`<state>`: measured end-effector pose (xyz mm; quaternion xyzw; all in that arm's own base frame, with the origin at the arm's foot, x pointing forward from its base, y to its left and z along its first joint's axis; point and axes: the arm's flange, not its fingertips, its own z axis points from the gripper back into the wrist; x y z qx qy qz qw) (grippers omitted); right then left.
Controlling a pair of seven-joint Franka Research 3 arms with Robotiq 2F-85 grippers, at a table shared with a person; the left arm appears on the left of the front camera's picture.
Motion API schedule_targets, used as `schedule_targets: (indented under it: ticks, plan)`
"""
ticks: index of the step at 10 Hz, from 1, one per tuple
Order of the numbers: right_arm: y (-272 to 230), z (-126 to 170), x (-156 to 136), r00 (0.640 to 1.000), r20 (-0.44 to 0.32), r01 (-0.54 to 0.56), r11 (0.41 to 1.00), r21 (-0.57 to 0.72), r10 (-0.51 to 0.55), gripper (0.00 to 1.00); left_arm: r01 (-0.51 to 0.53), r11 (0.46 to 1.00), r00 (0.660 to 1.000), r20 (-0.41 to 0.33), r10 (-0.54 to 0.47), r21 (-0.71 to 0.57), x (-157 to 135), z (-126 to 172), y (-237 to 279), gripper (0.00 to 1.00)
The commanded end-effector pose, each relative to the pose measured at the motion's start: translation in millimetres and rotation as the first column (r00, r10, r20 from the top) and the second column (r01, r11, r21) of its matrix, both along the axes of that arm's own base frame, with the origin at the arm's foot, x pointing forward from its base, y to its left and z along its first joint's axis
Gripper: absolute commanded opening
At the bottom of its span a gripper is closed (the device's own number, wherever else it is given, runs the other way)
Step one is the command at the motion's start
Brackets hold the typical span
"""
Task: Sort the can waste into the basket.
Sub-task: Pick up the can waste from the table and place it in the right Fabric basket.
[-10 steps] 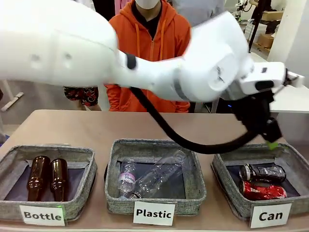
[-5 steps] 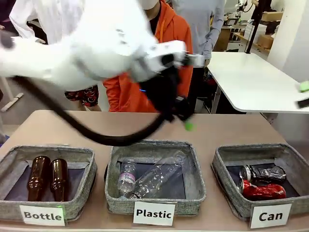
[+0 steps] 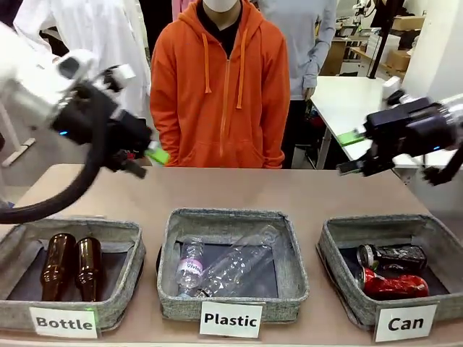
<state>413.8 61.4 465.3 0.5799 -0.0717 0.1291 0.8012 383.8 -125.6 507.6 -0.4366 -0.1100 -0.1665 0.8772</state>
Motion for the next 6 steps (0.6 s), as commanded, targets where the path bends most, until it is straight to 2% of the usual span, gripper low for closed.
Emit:
schedule_targets:
  ticks: [1, 2, 3, 4, 6]
  plan:
    - [4, -1, 19, 0.999, -0.042, 0.015, 0.993, 0.114, -0.011, 1.0, -0.134, 0.976, 0.99, -0.052, 0.127, -0.173, -11, -16, 53, 0.85]
    - [-4, -4, 27, 0.999, -0.03, 0.039, 0.993, 0.109, -0.036, 1.0, -0.146, 0.949, 0.989, -0.065, 0.133, -0.28, -17, -33, 76, 0.85]
    - [-13, -4, 29, 0.998, -0.009, 0.062, 0.992, 0.11, -0.061, 1.0, -0.198, 0.911, 0.98, -0.067, 0.187, -0.363, -21, -50, 92, 0.85]
    - [6, -13, 15, 0.999, -0.054, 0.012, 0.997, 0.078, -0.008, 1.0, -0.124, 0.977, 0.99, -0.083, 0.111, -0.173, -10, -20, 69, 0.85]
    - [6, -13, 15, 0.999, -0.054, 0.012, 0.997, 0.078, -0.008, 1.0, -0.124, 0.977, 0.99, -0.083, 0.111, -0.173, -10, -20, 69, 0.85]
